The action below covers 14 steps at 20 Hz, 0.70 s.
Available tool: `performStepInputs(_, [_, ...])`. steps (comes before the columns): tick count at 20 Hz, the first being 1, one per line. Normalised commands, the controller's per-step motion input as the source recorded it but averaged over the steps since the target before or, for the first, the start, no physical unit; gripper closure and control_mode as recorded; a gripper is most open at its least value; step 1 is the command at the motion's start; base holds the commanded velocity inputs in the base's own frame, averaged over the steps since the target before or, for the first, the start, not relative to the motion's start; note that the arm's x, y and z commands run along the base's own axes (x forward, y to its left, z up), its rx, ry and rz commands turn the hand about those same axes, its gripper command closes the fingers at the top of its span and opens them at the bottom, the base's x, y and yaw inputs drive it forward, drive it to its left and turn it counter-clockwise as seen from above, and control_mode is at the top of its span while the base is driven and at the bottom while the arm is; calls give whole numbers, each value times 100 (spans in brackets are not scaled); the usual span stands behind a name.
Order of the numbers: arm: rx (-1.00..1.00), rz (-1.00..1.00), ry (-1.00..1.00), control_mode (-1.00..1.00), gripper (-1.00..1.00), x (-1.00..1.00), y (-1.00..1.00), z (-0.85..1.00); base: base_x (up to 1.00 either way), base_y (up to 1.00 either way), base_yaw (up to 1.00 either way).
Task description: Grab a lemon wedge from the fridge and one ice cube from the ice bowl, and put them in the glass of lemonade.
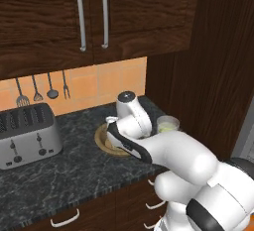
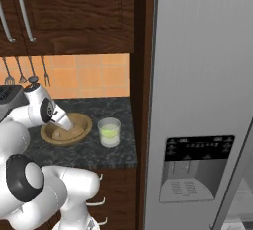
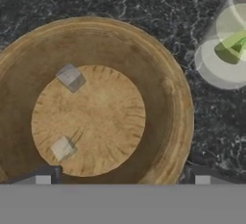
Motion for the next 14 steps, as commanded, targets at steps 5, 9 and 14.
performStepInputs(5, [0, 3, -1, -100, -100, 11, -3, -7, 0, 0, 0])
performStepInputs(9, [0, 8, 0, -100, -100, 17, 0, -7, 0, 0, 0])
performStepInputs(14, [0, 14, 0, -100, -100, 23, 1, -12, 0, 0, 0])
